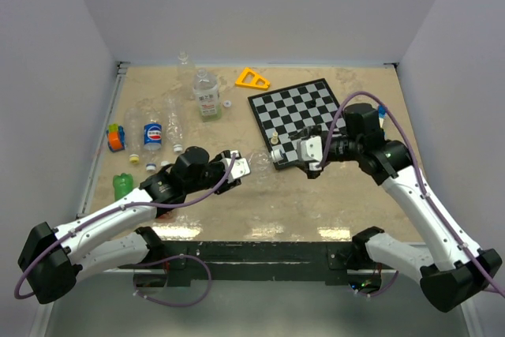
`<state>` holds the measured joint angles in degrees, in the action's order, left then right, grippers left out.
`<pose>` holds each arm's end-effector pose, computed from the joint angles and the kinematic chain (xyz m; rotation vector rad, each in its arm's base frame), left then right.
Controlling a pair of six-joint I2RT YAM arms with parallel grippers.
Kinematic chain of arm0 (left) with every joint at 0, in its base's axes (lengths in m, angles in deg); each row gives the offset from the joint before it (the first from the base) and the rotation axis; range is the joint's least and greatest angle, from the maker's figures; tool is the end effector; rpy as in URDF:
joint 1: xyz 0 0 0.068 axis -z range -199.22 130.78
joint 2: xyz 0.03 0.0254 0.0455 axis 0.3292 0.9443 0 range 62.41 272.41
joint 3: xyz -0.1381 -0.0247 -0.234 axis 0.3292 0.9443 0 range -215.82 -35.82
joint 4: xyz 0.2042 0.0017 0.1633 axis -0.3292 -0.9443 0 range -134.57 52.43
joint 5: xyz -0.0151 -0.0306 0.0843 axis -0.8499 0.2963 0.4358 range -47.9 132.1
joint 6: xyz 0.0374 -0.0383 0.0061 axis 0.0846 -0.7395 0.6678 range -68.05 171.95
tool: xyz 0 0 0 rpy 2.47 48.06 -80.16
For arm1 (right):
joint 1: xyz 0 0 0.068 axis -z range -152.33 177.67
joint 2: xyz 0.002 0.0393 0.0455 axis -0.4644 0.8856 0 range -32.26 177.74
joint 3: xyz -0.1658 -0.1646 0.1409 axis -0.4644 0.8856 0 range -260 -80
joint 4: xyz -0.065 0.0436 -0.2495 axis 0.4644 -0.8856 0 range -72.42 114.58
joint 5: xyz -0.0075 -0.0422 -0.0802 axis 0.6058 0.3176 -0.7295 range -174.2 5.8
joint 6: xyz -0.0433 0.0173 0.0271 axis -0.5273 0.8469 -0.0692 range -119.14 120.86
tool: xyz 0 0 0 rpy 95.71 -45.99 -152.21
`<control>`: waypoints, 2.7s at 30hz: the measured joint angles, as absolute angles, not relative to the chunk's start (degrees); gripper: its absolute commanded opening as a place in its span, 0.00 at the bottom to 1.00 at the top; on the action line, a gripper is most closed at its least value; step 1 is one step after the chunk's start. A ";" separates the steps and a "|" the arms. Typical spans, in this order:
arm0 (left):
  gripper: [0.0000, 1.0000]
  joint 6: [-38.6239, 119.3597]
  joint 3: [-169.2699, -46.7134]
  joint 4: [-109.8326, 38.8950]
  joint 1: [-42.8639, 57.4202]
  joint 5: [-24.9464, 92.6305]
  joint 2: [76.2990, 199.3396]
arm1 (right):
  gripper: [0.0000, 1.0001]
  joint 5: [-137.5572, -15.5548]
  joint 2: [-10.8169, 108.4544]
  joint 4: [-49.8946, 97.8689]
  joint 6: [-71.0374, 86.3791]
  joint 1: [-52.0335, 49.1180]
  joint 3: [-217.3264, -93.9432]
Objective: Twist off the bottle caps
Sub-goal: Unscrew the bottle cap from the plastic bottle.
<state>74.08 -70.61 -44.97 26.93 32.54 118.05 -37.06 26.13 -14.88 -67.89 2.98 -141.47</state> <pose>0.1464 -0.1609 0.2487 1.2545 1.6647 -0.4293 0.1728 0.1082 0.3532 -1.7265 1.0312 0.4221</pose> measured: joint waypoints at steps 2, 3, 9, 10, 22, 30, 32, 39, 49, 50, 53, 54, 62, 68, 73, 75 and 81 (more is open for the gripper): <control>0.00 74.08 -70.61 -45.08 26.93 32.54 118.07 | 0.73 -37.24 25.28 -14.03 -60.14 2.98 -141.93; 0.00 74.08 -70.61 -45.15 26.93 32.52 118.05 | 0.73 -37.13 24.90 -13.02 -55.61 3.00 -141.95; 0.00 74.08 -70.61 -45.47 26.93 32.52 118.07 | 0.77 -33.54 26.52 -7.54 -31.87 3.83 -141.95; 0.00 74.08 -70.61 -45.45 26.93 32.52 118.07 | 0.77 -33.35 27.48 -6.88 -29.27 3.90 -141.95; 0.00 74.08 -70.61 -45.50 26.93 32.54 118.07 | 0.66 -32.56 41.84 -5.85 -19.85 4.14 -142.02; 0.00 74.08 -70.61 -45.50 26.93 32.54 118.07 | 0.37 -29.63 41.10 -6.16 -19.90 4.16 -142.02; 0.00 74.12 -70.61 -45.56 26.93 32.39 118.05 | 0.24 -29.15 41.10 -6.47 -20.33 4.18 -142.04; 0.00 74.08 -70.61 -45.36 26.95 31.97 118.05 | 0.00 -28.71 41.63 -10.60 -24.88 4.53 -143.97; 0.00 73.82 -70.61 -44.53 27.04 31.73 118.01 | 0.01 -30.20 44.18 -27.38 -68.09 2.74 -151.68; 0.00 73.73 -70.61 -44.53 27.08 31.73 118.01 | 0.03 -30.92 43.75 -27.78 -72.88 2.48 -151.64; 0.00 73.60 -70.61 -43.27 27.06 31.73 118.01 | 0.09 -33.39 39.83 -25.79 -84.09 1.91 -149.19; 0.00 73.66 -70.61 -42.74 27.08 31.64 118.01 | 0.07 -34.16 37.63 -24.28 -87.19 1.76 -147.62; 0.00 73.99 -70.85 -39.24 27.30 31.10 118.01 | 0.06 -36.80 31.48 -20.45 -99.02 1.17 -144.53; 0.00 74.01 -70.85 -41.15 27.30 31.43 118.03 | 0.16 -36.19 31.29 -17.83 -99.43 1.17 -141.58; 0.00 74.01 -70.85 -40.91 27.30 31.25 118.01 | 0.43 -34.85 30.43 -17.50 -96.31 1.41 -141.36; 0.00 74.01 -70.85 -40.60 27.30 30.97 118.01 | 0.57 -34.55 29.87 -17.61 -94.56 1.47 -141.36; 0.00 74.01 -70.59 -44.36 26.93 32.17 118.03 | 0.80 -33.67 26.24 -16.89 -86.95 2.37 -141.36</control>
